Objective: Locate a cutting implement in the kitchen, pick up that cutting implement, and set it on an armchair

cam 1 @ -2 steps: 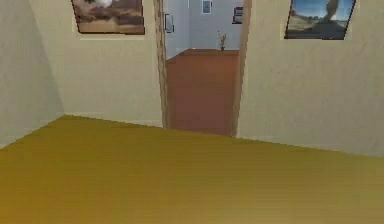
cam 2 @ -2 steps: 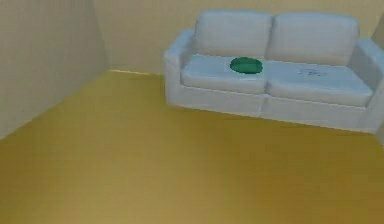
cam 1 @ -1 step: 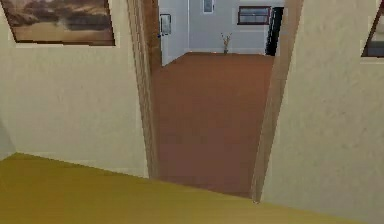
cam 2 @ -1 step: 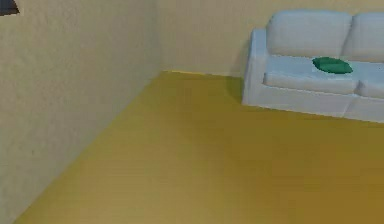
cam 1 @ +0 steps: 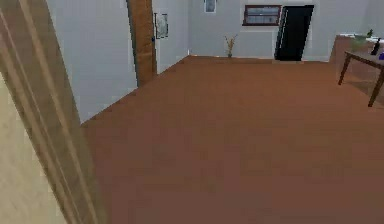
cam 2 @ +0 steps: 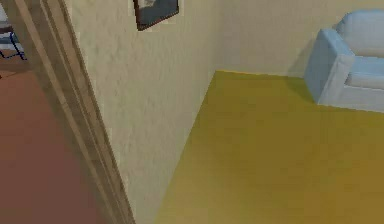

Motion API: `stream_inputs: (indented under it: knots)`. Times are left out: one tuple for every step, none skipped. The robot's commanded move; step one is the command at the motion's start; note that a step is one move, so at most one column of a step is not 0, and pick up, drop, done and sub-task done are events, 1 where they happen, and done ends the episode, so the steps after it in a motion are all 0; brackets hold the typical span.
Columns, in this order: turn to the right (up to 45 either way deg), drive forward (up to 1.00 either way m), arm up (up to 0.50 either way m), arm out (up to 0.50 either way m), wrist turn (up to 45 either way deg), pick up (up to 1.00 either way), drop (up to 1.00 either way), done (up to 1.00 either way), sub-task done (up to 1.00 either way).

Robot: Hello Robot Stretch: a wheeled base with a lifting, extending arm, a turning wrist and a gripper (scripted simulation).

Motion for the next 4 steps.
stream_inputs:
  knots:
    - [6.0,0.0,0.0,0.0,0.0,0.0,0.0,0.0,0.0]
    - [0.0,0.75,0.0,0.0,0.0,0.0,0.0,0.0,0.0]
    - [30.0,0.0,0.0,0.0,0.0,0.0,0.0,0.0,0.0]
    - [0.0,1.0,0.0,0.0,0.0,0.0,0.0,0.0,0.0]
